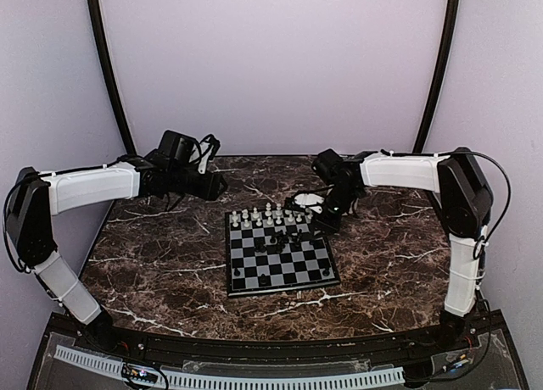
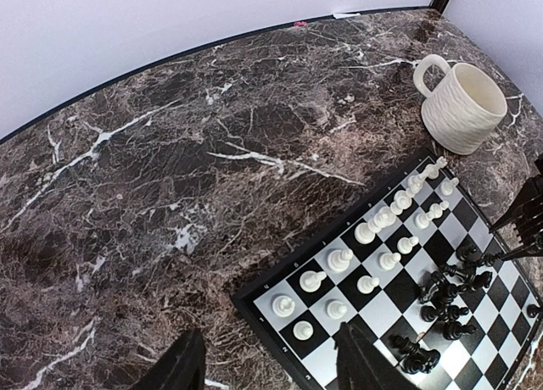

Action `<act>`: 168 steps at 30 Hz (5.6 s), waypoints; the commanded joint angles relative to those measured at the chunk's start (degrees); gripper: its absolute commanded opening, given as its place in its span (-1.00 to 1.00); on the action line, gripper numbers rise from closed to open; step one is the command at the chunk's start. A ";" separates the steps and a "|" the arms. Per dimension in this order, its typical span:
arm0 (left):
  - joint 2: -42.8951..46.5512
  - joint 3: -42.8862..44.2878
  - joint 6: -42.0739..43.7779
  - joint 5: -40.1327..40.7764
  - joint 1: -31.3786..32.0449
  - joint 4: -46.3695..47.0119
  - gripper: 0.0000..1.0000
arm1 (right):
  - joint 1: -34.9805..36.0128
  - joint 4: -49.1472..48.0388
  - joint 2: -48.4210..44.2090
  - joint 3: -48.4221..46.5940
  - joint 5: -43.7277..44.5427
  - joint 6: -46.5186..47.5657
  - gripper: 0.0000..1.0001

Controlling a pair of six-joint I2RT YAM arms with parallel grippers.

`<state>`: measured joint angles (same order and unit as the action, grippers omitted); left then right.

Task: Set up the chess pieces on the board
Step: Pick up the pawn from the chessboard, then place the pawn at h7, then pick up the knight from the chessboard.

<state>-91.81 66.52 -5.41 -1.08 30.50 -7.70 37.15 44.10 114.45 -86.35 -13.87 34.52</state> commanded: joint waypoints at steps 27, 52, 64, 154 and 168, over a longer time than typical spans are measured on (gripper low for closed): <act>1.67 1.13 -0.68 -2.80 0.00 1.20 0.09 | 1.26 2.75 1.26 -1.61 -2.21 -0.74 -0.46; 1.04 1.50 -0.51 -3.96 -0.01 0.81 0.09 | 1.44 3.36 -6.24 4.99 0.02 0.60 -1.00; 0.76 1.59 -0.63 -4.63 0.00 0.77 0.09 | 2.59 4.70 -10.21 10.84 -3.27 2.42 -1.00; -0.13 2.34 0.03 -5.74 -0.01 -0.46 0.09 | 4.49 7.10 6.10 -10.16 -5.56 -0.20 -0.54; -0.47 2.47 -0.08 -6.18 -0.01 -0.60 0.09 | 5.39 6.96 6.07 -8.93 -4.87 0.17 -0.53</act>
<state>-92.40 67.46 -5.80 -6.63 30.50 -7.42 41.60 50.61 119.90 -95.35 -18.37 34.22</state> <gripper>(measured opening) 0.545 0.234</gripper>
